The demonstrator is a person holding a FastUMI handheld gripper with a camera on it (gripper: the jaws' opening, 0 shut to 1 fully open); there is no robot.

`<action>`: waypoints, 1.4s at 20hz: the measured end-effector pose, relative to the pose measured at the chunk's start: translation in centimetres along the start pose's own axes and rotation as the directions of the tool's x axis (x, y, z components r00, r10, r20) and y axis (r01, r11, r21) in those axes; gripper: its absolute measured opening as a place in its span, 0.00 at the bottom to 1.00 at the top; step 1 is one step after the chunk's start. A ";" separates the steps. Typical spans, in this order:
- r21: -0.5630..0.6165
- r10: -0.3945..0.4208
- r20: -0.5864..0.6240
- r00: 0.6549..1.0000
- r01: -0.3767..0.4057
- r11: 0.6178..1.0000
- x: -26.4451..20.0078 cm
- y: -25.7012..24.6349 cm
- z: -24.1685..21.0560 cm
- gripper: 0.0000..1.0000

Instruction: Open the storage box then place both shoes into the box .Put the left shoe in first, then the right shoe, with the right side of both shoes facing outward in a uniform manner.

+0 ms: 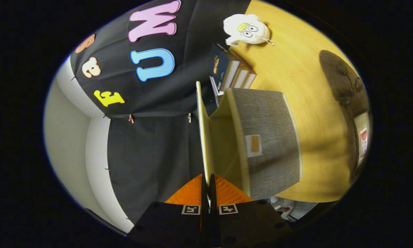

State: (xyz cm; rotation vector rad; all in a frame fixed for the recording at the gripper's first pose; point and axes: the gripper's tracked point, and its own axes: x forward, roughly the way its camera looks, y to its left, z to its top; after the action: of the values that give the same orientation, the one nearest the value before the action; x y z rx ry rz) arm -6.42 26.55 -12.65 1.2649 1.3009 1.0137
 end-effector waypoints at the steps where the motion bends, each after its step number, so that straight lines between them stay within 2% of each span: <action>1: -0.020 0.007 -0.009 1.000 -0.007 1.000 0.5 1.3 -0.5 0.04; 6: -0.153 0.013 -0.041 0.999 -0.019 0.988 3.9 6.5 -2.2 0.04; 14: -0.206 0.021 -0.088 0.996 -0.039 0.978 12.8 12.4 -4.6 0.05; 23: -0.211 -0.021 -0.073 0.997 0.005 0.977 21.7 12.9 -7.0 0.05; 28: -0.224 -0.045 -0.061 0.997 0.030 0.974 24.2 12.4 -7.6 0.05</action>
State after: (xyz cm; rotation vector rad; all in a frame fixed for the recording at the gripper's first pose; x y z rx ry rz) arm -10.67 52.33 -1.98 1.0404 1.2176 1.1484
